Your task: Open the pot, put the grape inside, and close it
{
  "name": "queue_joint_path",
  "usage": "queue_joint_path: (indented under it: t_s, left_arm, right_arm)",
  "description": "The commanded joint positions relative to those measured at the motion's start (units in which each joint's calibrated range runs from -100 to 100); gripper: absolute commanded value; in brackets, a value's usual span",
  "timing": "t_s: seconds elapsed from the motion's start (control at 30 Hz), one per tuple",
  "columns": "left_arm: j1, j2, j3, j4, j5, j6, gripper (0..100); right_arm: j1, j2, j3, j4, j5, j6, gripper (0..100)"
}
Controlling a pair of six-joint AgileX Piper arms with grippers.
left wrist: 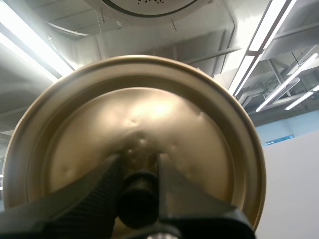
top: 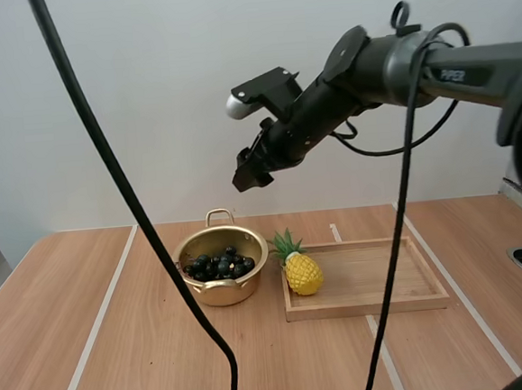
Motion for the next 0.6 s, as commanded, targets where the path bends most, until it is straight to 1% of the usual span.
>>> queue_joint_path:
  t_s: [0.0, 0.1, 0.17, 0.37, 0.43, 0.57]
  left_arm:
    - [0.12, -0.2, -0.2, 0.6, -2.5, -0.6, 0]
    - [0.12, -0.2, -0.2, 0.6, -2.5, -0.6, 0]
    - [0.12, -0.2, -0.2, 0.6, -2.5, -0.6, 0]
    - [0.12, -0.2, -0.2, 0.6, -2.5, -0.6, 0]
    - [0.12, -0.2, -0.2, 0.6, -2.5, -0.6, 0]
    - [0.12, -0.2, -0.2, 0.6, -2.5, -0.6, 0]
  right_arm:
    - [-1.1, -5.8, -0.4, -0.2, 7.2, 0.9, 100]
    - [-1.7, -11.0, -0.4, -0.2, 12.9, 1.3, 100]
    - [-1.8, -14.6, 0.1, -1.4, 15.7, 2.4, 100]
    - [-1.8, -25.0, 3.7, -5.8, 19.1, 5.9, 100]
    - [-1.8, -28.2, 5.0, -6.5, 21.3, 6.6, 100]
    - [-1.8, -35.6, 7.7, -7.7, 21.6, 8.6, 100]
